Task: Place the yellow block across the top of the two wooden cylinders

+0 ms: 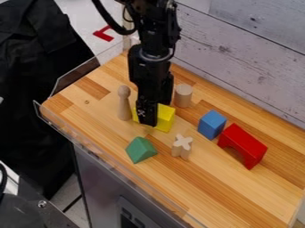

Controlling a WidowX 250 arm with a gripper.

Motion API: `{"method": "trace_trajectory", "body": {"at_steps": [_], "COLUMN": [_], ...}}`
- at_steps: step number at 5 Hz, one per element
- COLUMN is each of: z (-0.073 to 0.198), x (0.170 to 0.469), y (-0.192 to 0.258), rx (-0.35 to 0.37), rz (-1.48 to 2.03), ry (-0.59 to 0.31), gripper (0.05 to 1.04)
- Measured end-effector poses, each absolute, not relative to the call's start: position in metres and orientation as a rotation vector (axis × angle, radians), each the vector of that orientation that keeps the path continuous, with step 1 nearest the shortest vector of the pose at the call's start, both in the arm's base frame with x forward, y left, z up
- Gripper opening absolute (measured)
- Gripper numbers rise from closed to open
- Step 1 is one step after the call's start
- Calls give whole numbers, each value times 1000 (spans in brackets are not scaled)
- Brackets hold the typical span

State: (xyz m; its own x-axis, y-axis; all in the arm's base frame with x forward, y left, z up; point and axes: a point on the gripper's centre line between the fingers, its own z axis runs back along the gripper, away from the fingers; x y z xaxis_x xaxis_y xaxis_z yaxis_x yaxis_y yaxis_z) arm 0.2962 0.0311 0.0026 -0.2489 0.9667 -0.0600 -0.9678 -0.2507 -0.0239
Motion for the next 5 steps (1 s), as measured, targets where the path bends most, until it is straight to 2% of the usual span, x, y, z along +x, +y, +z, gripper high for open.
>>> {"method": "trace_trajectory", "body": {"at_steps": [1,2,3,4,5], "z": [1,1,1,21,46], "x": [295,294,293,296,305], "y": [30,29,31,36,46], "rx": [-68,-71,-61,-39,-42], "rz": [1800,1786,1762,1732,1745], "ry": [35,39,30,-44,-162], "gripper": [671,574,574,574,574]}}
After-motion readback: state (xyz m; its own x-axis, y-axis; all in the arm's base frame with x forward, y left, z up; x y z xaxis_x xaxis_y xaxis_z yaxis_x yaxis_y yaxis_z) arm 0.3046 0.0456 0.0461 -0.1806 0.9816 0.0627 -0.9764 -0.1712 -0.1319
